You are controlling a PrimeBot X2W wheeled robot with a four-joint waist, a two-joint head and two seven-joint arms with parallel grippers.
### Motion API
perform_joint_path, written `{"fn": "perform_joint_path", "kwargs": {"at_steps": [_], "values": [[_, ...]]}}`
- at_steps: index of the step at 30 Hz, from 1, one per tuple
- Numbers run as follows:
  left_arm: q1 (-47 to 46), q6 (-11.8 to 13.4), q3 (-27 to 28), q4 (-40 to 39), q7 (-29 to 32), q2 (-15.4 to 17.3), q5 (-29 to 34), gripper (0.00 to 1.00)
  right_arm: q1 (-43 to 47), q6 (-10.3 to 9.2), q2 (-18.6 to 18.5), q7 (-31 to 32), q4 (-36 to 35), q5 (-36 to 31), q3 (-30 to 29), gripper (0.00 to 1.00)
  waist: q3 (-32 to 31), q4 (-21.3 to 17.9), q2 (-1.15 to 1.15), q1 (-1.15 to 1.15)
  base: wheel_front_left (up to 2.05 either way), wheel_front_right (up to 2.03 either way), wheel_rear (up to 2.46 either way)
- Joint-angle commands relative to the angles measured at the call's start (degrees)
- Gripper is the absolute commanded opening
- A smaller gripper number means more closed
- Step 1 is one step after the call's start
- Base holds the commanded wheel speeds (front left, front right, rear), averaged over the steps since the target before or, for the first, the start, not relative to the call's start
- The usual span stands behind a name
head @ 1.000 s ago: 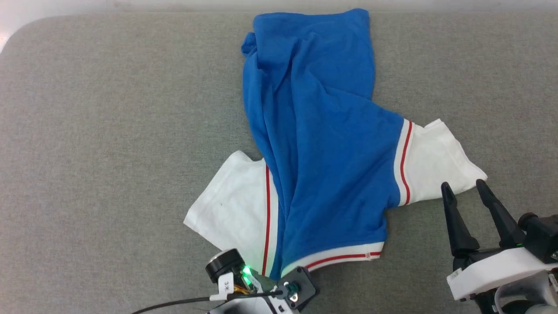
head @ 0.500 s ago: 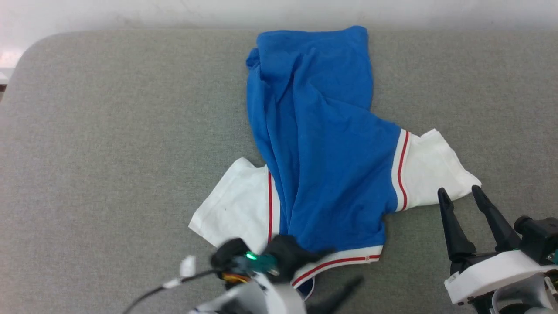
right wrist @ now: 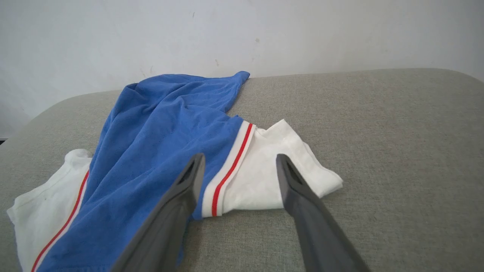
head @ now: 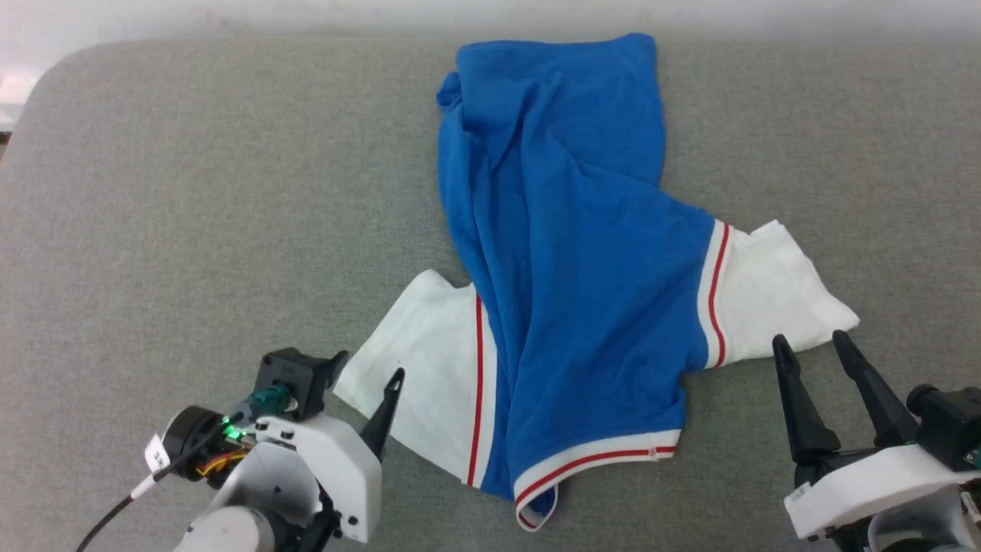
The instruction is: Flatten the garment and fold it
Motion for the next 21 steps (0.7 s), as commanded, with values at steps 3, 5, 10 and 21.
{"fn": "perform_joint_path", "kwargs": {"at_steps": [3,5,10,21], "values": [[-1.4,-0.6,0.2,3.6,-0.3,-0.4,-0.6,1.0,-0.5,-0.05,0.1,0.7,-0.9,-0.5,0.2,1.0,1.2,0.3,0.0,0.0,0.0,0.0,0.0],[-2.7,-1.3,0.2,6.7,-0.5,-1.0,-1.1,1.0,-0.7,-0.05,0.1,0.9,-1.2,-0.7,0.2,1.0,1.8,0.3,0.0,0.0,0.0,0.0,0.0],[-6.5,-3.8,-1.4,13.7,0.6,-1.7,-1.0,1.0,-1.1,-0.05,0.1,1.7,-1.9,-1.4,0.2,1.0,2.7,0.0,0.0,0.0,0.0,0.0,0.0],[-7.9,-7.5,-4.2,22.2,8.3,-3.8,-5.5,0.0,-1.1,-0.05,0.1,1.9,-1.7,-1.4,0.3,1.0,2.9,-1.0,0.0,0.0,0.0,0.0,0.0]]}}
